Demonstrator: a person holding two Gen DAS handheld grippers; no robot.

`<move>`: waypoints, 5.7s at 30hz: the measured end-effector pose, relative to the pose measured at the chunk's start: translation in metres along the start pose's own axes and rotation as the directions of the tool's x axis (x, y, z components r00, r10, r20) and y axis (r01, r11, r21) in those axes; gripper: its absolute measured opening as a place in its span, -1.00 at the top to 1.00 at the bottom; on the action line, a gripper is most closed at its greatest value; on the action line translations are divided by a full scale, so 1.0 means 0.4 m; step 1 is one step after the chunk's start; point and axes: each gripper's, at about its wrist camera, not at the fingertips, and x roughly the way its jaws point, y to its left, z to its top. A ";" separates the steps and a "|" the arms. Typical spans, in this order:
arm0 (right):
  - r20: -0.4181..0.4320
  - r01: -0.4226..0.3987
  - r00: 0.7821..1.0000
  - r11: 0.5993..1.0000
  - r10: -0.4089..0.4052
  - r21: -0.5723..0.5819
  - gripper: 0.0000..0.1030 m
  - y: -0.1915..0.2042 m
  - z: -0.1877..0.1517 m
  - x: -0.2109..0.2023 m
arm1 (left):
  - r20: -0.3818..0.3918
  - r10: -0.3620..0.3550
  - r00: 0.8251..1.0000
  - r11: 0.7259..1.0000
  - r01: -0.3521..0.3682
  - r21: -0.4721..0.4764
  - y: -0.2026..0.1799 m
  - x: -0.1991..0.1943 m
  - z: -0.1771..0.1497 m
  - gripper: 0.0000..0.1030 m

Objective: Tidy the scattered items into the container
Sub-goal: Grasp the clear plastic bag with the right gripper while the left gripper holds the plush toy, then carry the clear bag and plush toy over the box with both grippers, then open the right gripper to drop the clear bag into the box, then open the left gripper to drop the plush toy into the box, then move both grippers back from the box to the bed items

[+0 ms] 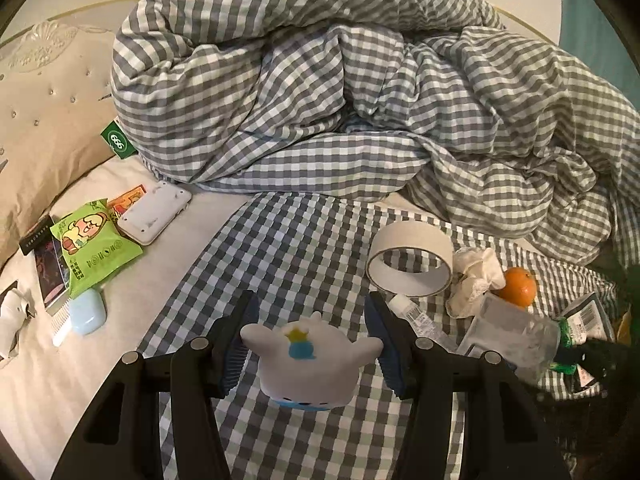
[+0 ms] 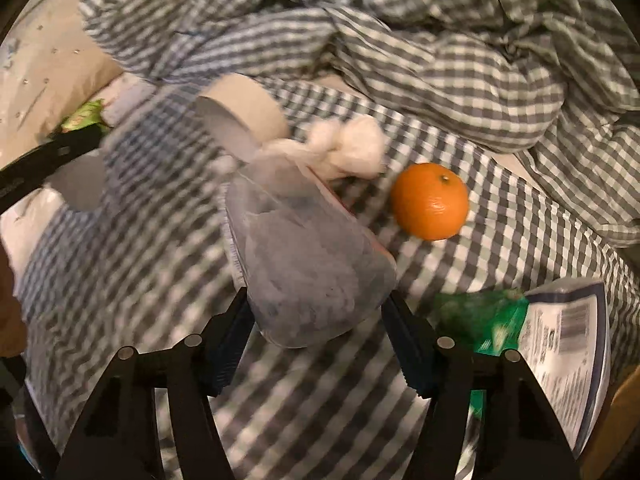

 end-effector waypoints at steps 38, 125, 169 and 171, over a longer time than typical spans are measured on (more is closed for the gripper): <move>0.127 -0.009 0.992 1.000 0.010 -0.002 -0.31 0.069 -0.023 -0.194 | 0.147 0.004 0.989 1.000 -0.007 0.018 -0.016 -0.267 0.048 -0.09; 0.334 0.332 0.738 0.745 -0.587 0.578 -0.79 -0.582 -0.697 -0.961 | 0.092 -0.479 0.873 0.794 0.385 0.470 -1.058 -0.660 -0.181 -0.09; 0.396 0.308 0.722 0.776 -0.568 0.551 -0.99 -0.418 -0.545 -0.978 | 0.198 -0.324 0.925 0.886 0.223 0.406 -0.820 -0.653 -0.124 -1.00; 0.404 0.309 0.726 0.788 -0.557 0.533 -0.99 -0.382 -0.514 -0.964 | 0.209 -0.298 0.932 0.900 0.200 0.388 -0.778 -0.650 -0.111 -1.00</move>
